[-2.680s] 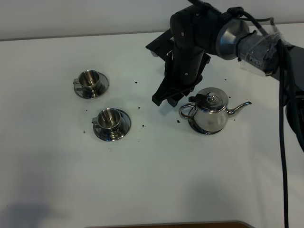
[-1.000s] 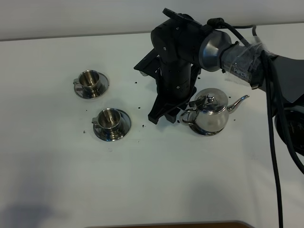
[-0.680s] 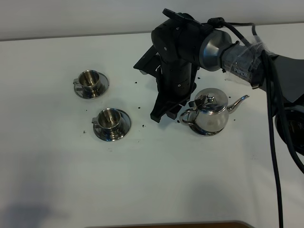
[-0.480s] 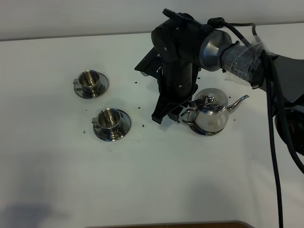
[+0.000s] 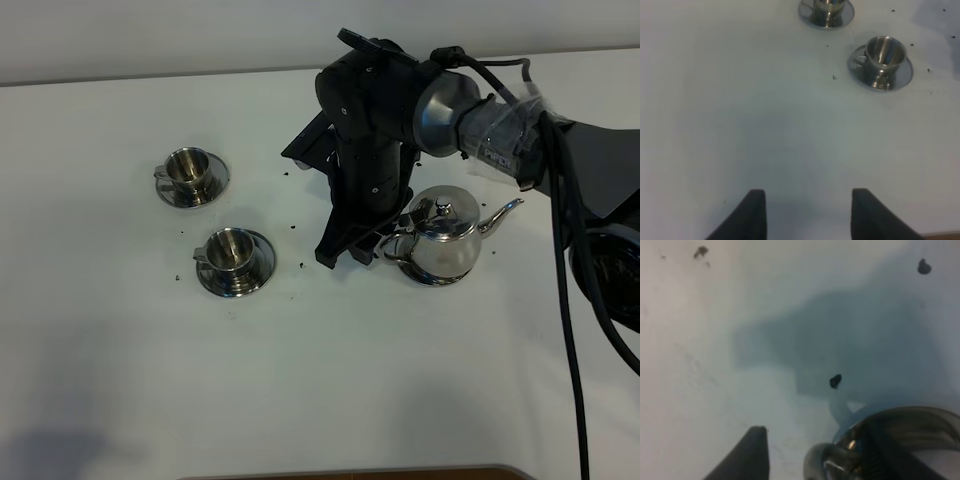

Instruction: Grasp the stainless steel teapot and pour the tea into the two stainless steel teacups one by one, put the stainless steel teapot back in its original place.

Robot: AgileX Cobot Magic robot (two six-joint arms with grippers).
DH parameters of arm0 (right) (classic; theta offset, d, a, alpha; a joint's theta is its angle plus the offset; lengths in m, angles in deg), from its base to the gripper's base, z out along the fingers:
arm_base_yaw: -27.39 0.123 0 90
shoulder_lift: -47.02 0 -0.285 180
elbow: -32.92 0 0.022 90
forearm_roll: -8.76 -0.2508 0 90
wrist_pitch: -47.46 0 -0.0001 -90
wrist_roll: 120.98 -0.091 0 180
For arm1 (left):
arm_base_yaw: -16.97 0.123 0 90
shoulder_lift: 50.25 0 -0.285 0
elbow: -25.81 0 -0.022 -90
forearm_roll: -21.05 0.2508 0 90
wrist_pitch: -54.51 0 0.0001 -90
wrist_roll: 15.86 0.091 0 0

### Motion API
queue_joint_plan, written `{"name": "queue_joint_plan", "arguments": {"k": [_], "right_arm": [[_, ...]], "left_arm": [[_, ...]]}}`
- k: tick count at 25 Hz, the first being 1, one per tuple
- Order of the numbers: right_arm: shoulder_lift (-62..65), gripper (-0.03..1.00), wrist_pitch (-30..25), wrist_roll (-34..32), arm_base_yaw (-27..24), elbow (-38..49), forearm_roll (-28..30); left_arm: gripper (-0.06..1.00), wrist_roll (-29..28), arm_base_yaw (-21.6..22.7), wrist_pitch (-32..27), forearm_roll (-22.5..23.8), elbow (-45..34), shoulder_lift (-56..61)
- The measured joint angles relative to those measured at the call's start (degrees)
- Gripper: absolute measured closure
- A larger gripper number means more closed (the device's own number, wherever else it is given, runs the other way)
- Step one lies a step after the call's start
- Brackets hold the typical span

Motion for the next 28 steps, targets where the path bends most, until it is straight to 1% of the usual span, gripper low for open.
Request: {"name": "queue_joint_plan", "arguments": {"k": [4, 13, 18, 28], "right_arm": [[0.05, 0.55, 0.07, -0.82, 0.69, 0.6, 0.54], [2.48, 0.55, 0.06, -2.11, 0.74, 8.13, 1.06], [5.14, 0.55, 0.07, -3.23, 0.74, 10.42, 1.18], [6.91, 0.55, 0.1, -4.16, 0.74, 16.64, -0.05]], "left_arm": [[0.49, 0.0, 0.0, 0.0, 0.0, 0.0, 0.0], [0.49, 0.0, 0.0, 0.0, 0.0, 0.0, 0.0], [0.49, 0.0, 0.0, 0.0, 0.0, 0.0, 0.0], [0.49, 0.0, 0.0, 0.0, 0.0, 0.0, 0.0]]}}
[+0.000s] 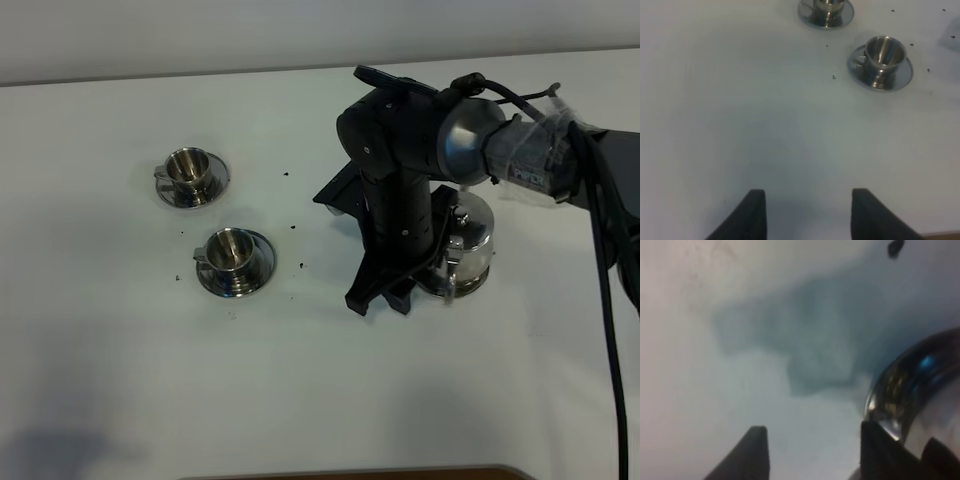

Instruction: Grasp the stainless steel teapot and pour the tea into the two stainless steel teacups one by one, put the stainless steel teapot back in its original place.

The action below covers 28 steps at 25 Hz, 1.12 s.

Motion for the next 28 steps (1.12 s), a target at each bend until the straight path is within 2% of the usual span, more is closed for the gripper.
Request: {"name": "queue_joint_plan", "arguments": {"k": [10, 21, 28], "right_arm": [[2.47, 0.55, -0.01, -1.82, 0.0, 5.08, 1.29], [4.94, 0.55, -0.01, -2.09, 0.54, 5.47, 1.53], [8.74, 0.55, -0.01, -2.29, 2.69, 5.47, -0.91]], "left_arm": [[0.49, 0.0, 0.0, 0.0, 0.0, 0.0, 0.0], [0.49, 0.0, 0.0, 0.0, 0.0, 0.0, 0.0], [0.49, 0.0, 0.0, 0.0, 0.0, 0.0, 0.0]]}}
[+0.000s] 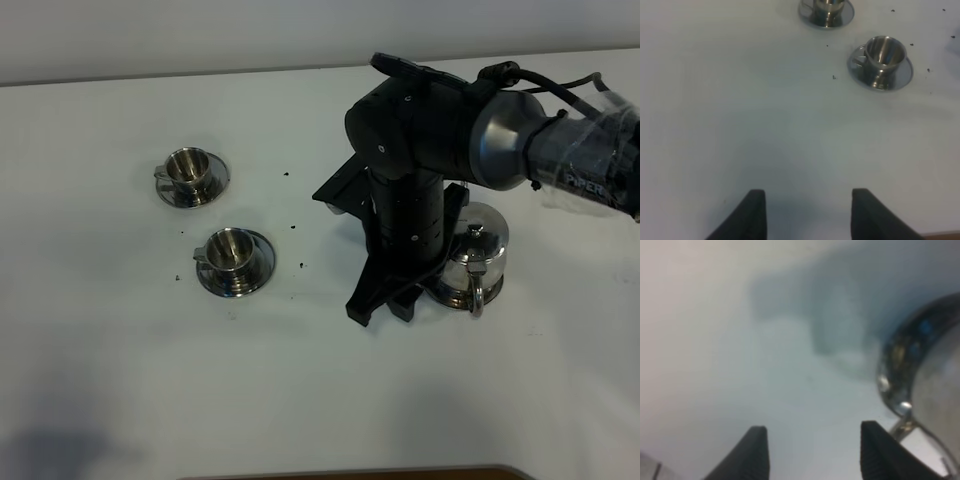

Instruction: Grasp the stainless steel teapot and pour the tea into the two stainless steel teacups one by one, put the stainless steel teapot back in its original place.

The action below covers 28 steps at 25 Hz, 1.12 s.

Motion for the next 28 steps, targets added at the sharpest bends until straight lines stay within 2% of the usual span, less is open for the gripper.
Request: {"name": "queue_joint_plan", "arguments": {"k": [4, 7, 12, 14, 17, 28], "right_arm": [[1.95, 0.55, 0.0, -2.63, 0.74, 0.0, -0.56], [4.88, 0.55, 0.0, -7.18, 0.74, 0.0, 2.49], [9.81, 0.55, 0.0, -19.99, 0.74, 0.0, 9.8], [10.82, 0.55, 0.0, -25.36, 0.68, 0.0, 10.93], [11.2, 0.55, 0.0, -32.59, -0.2, 0.0, 10.11], [11.31, 0.55, 0.0, -46.3, -1.03, 0.0, 7.7]], "left_arm": [[0.49, 0.0, 0.0, 0.0, 0.0, 0.0, 0.0], [0.49, 0.0, 0.0, 0.0, 0.0, 0.0, 0.0], [0.49, 0.0, 0.0, 0.0, 0.0, 0.0, 0.0], [0.49, 0.0, 0.0, 0.0, 0.0, 0.0, 0.0], [0.49, 0.0, 0.0, 0.0, 0.0, 0.0, 0.0], [0.49, 0.0, 0.0, 0.0, 0.0, 0.0, 0.0]]}}
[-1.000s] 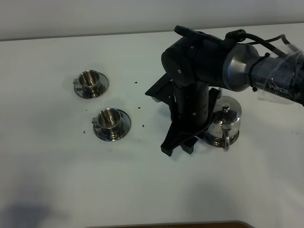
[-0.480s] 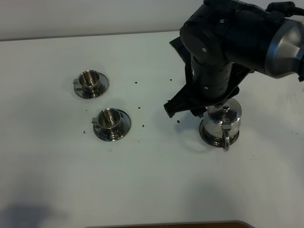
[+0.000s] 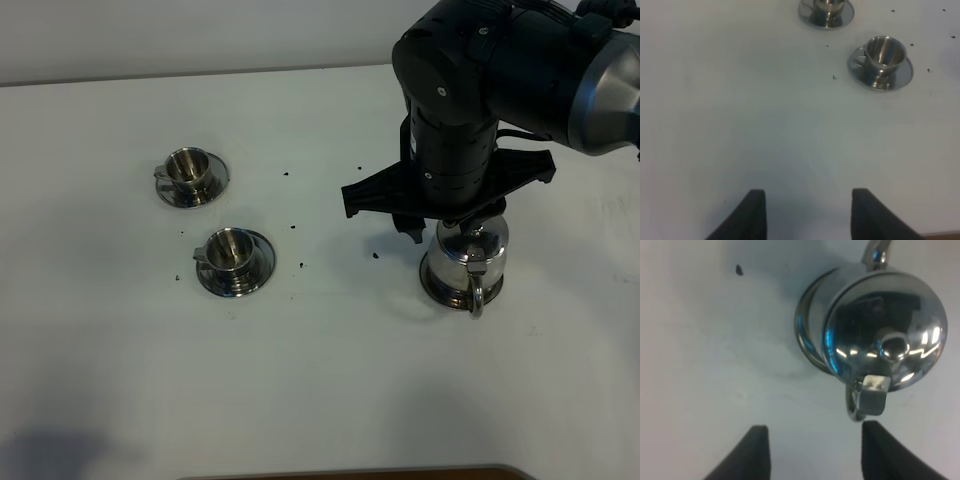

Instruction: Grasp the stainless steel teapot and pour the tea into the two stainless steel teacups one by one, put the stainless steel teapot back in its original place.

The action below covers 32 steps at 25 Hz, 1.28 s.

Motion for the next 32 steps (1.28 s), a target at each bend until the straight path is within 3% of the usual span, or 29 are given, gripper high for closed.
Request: {"name": "queue_joint_plan", "arguments": {"k": [16, 32], "right_arm": [[2.08, 0.55, 0.07, -0.81, -0.44, 5.46, -7.16], [7.24, 0.54, 0.03, -2.24, -1.17, 14.67, -6.48]], "left_arm": [[0.49, 0.0, 0.0, 0.0, 0.11, 0.0, 0.0], [0.49, 0.0, 0.0, 0.0, 0.11, 0.0, 0.0]]}}
